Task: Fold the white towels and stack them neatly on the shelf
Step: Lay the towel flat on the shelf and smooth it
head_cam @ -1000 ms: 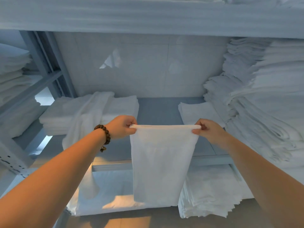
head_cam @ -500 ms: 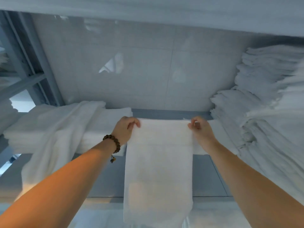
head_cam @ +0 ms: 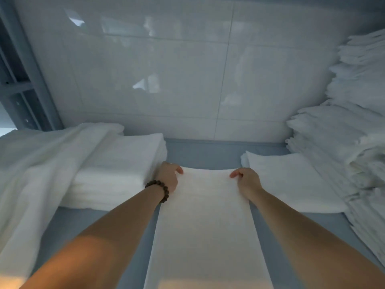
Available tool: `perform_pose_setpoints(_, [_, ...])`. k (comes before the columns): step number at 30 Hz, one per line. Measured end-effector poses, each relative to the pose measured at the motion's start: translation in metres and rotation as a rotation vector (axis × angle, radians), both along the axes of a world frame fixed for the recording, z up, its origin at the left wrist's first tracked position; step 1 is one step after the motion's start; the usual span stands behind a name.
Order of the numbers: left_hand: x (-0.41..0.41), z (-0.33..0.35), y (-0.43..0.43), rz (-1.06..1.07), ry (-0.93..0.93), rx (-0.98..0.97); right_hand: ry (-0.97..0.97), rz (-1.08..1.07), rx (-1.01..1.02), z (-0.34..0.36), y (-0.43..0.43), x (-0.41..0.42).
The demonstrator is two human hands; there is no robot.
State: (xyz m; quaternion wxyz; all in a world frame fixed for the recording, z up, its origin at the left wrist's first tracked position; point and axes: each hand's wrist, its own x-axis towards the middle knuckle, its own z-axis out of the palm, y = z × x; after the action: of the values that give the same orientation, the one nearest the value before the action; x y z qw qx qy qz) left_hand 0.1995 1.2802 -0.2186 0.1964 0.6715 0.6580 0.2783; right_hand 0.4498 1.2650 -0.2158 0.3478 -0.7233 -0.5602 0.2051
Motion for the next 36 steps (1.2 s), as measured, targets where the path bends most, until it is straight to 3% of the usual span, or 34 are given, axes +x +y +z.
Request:
perform_pose_setpoints(5, [0.007, -0.036, 0.021, -0.056, 0.171, -0.055, -0.139, 0.117, -0.13, -0.027, 0.012, -0.005])
perform_pose_setpoints(7, [0.009, -0.038, 0.019, -0.051, 0.197, -0.056, -0.284, 0.19, -0.194, -0.029, 0.009, -0.005])
perform_pose_setpoints(9, [0.011, -0.035, 0.009, -0.055, 0.364, -0.027, -0.435, 0.217, -0.198, -0.025, 0.001, -0.005])
perform_pose_setpoints(11, [0.016, -0.027, -0.008, -0.124, 0.517, -0.025, -0.534, 0.242, -0.17, -0.02, -0.012, -0.006])
perform_pose_setpoints(15, [0.031, -0.018, -0.062, -0.306, 0.613, -0.1, -0.716, 0.388, -0.252, -0.02, -0.056, -0.022])
perform_pose_setpoints(25, [0.039, -0.036, -0.185, -0.318, 0.509, -0.259, -0.686, 0.398, -0.369, -0.035, -0.191, -0.068])
perform_pose_setpoints(36, [0.04, -0.052, -0.144, -0.276, 0.578, -0.082, -0.695, 0.319, -0.273, -0.052, -0.143, -0.064])
